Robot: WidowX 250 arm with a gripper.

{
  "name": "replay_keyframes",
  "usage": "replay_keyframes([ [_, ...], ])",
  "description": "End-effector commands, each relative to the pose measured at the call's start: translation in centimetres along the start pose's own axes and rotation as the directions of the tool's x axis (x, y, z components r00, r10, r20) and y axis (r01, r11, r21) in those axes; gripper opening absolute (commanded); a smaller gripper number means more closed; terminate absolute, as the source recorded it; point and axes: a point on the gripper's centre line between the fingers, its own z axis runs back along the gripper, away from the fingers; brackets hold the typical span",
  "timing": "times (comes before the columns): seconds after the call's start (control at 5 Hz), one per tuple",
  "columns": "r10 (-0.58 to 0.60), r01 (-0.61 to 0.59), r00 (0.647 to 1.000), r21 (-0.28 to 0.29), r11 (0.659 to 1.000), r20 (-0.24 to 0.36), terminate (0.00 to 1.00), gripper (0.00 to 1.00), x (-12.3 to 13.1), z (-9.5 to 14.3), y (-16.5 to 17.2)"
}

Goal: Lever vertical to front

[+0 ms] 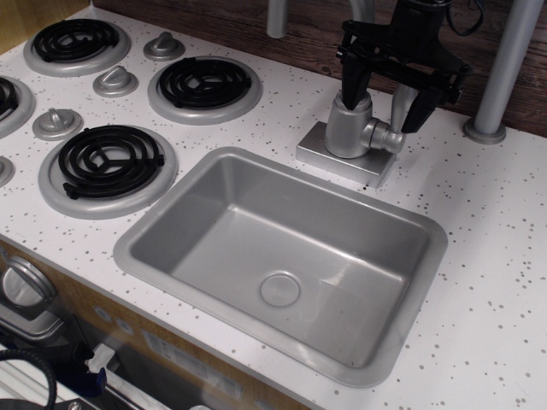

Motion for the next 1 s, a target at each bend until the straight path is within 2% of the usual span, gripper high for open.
replay_keyframes([
  [0.0,0.000,0.000,1.000,0.000,1.000,0.000,0.00,1.00,0.0,0.0,0.0],
  [0.2,-0.006,0.005,0.997,0.018,1.000,0.082,0.00,1.00,0.7,1.1,-0.2],
  [0.4,-0.031,0.028,0.991,0.029,0.999,0.131,0.00,1.00,1.5,2.4,-0.5],
  [0.8,-0.067,0.067,0.968,0.010,0.998,0.240,0.00,1.00,3.5,2.8,-0.6],
])
